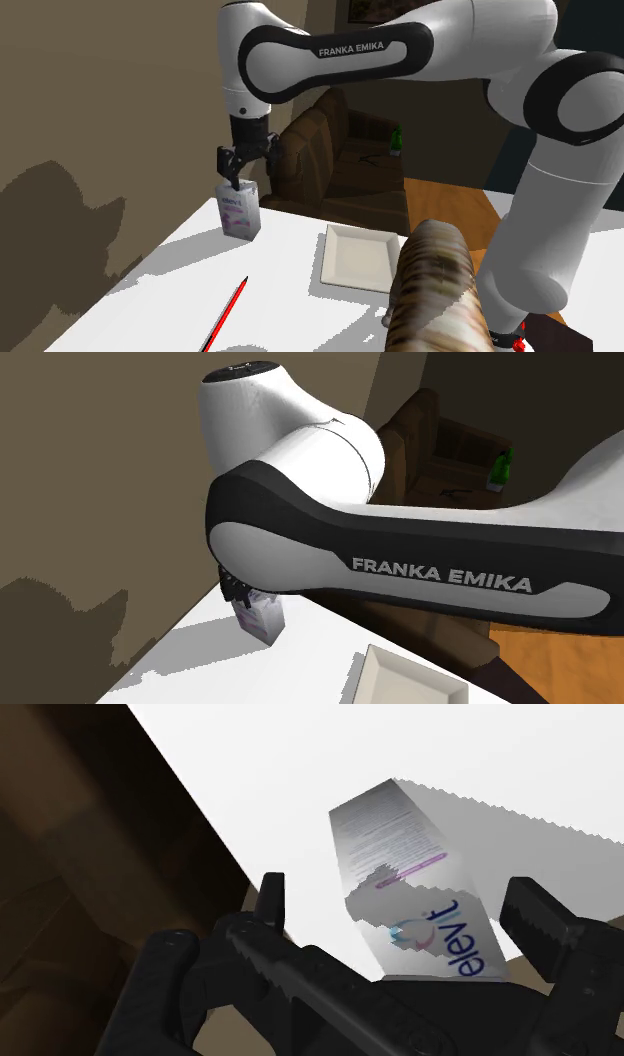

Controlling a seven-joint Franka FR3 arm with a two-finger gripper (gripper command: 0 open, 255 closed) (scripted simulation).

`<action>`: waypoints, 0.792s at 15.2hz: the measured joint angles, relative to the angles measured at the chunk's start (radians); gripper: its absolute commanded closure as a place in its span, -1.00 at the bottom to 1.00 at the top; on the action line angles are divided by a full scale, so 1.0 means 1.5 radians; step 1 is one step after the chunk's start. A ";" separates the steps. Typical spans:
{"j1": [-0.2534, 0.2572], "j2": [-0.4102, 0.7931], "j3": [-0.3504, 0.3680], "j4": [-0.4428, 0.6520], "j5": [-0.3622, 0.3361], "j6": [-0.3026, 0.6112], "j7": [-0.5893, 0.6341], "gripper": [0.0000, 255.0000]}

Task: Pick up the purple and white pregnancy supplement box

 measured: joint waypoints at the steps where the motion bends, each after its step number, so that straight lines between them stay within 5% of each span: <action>1: 0.006 0.013 0.004 0.016 -0.007 -0.002 0.009 -1.00; 9: 0.011 0.034 0.006 -0.024 -0.017 0.059 0.018 -1.00; 10: 0.010 0.034 0.005 -0.027 -0.017 0.061 0.018 1.00; 12: 0.010 0.033 0.006 -0.029 -0.016 0.063 0.018 1.00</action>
